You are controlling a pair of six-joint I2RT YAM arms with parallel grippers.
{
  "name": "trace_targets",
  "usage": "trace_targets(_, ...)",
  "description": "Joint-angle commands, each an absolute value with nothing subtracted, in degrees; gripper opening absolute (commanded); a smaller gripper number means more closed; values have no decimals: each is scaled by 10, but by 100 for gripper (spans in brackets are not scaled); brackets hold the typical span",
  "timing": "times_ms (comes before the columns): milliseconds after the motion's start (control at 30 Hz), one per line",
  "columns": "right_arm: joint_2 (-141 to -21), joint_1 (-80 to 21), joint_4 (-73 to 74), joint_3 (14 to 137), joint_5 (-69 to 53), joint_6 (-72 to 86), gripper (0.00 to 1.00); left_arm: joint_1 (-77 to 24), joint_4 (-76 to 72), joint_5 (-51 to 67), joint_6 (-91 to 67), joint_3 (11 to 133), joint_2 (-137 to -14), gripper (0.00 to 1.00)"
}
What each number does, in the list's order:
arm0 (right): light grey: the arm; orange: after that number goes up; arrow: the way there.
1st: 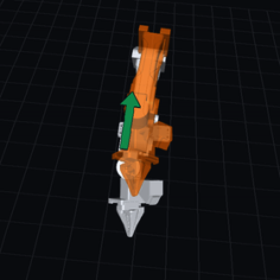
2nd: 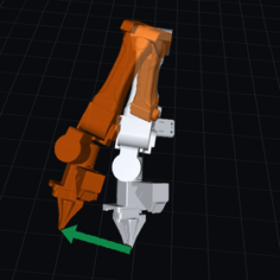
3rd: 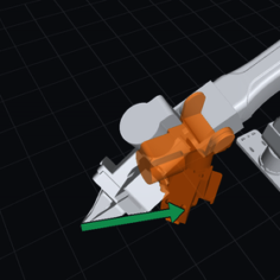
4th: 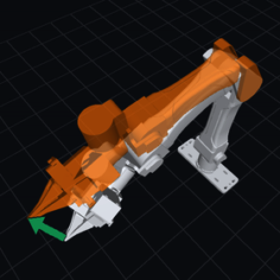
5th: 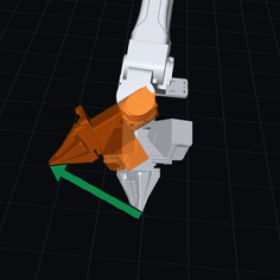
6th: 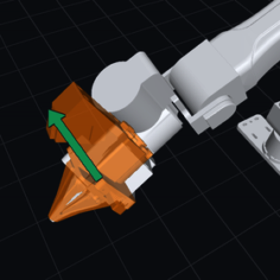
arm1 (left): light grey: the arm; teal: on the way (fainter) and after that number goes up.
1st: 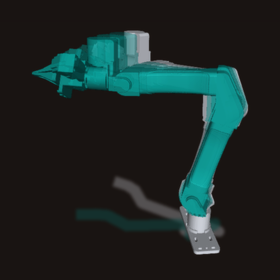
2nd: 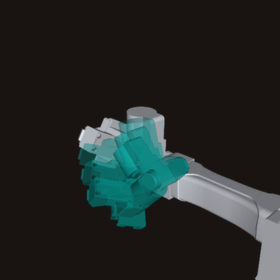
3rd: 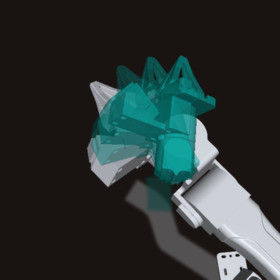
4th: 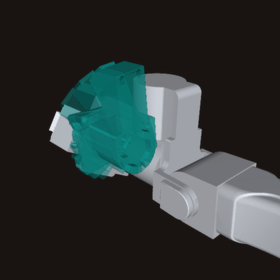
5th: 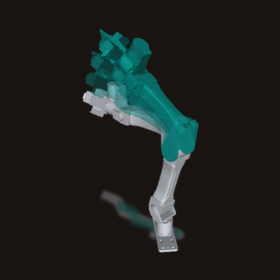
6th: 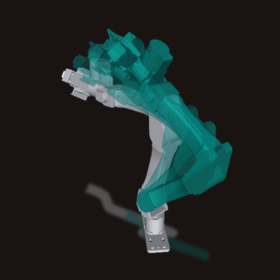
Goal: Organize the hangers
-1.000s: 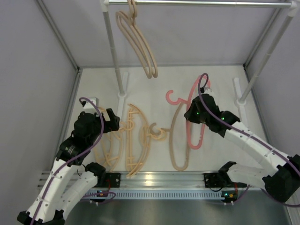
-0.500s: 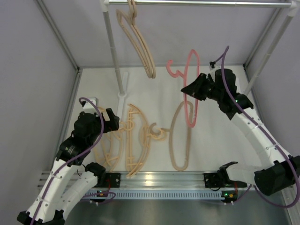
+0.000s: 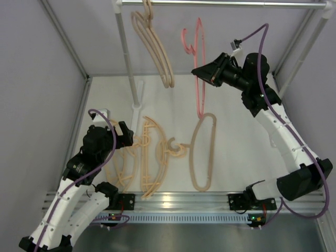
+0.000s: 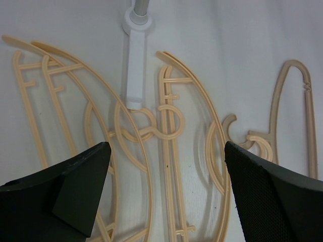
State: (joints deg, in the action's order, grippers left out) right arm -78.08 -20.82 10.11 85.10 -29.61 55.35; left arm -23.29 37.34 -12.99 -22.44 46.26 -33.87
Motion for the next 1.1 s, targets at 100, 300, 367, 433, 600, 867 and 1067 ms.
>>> trace_targets(100,-843,-222,-21,951,-332,621,0,-234,366,-138,-228,461,-336,98)
trace_targets(300,-918,-254,-12,1068,-314,635,0,-234,366,-139,-228,461,-334,98)
trace_targets(367,-947,-258,-11,1090,-312,640,0,-233,366,-138,-228,461,-336,98)
trace_targets(433,-971,-264,-11,1119,-308,644,0,-234,366,-138,-228,461,-336,98)
trace_targets(600,-1015,-271,-11,1182,-305,656,0,-234,366,-136,-227,461,-337,98)
trace_targets(867,-1093,-281,-4,1273,-301,674,0,-234,366,-136,-227,460,-340,98)
trace_targets(1067,-1114,-293,-2,1290,-286,680,0,-234,366,-136,-227,460,-340,98)
